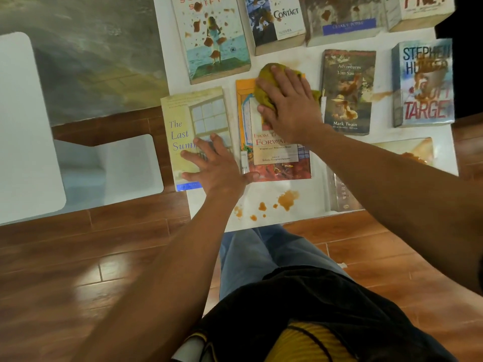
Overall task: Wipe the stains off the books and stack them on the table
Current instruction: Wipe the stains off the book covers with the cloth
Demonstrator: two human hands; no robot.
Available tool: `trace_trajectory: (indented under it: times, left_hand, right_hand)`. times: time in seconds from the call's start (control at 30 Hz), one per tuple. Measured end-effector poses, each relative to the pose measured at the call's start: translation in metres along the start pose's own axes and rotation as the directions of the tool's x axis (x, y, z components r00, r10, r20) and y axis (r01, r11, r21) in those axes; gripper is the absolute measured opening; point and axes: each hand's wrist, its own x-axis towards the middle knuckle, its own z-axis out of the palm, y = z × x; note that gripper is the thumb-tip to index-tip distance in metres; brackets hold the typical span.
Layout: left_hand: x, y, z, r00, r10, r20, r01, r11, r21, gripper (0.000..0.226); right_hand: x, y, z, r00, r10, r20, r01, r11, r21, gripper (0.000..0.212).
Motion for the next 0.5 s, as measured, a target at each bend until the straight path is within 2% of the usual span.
trace_trajectory:
  times: [0.23, 0.5]
  left_hand:
    - [-0.003, -0.006, 0.006, 0.998, 0.021, -0.060, -0.020, 1.000, 0.002, 0.133]
    - [-0.003, -0.007, 0.006, 0.996, 0.027, -0.085, -0.027, 1.000, 0.001, 0.132]
  right_hand:
    - [-0.012, 0.000, 0.006, 0.999, -0.049, 0.005, 0.048, 0.995, 0.085, 0.058]
    - [-0.053, -0.007, 0.019, 0.996, -0.094, 0.000, 0.094, 0.992, 0.085, 0.057]
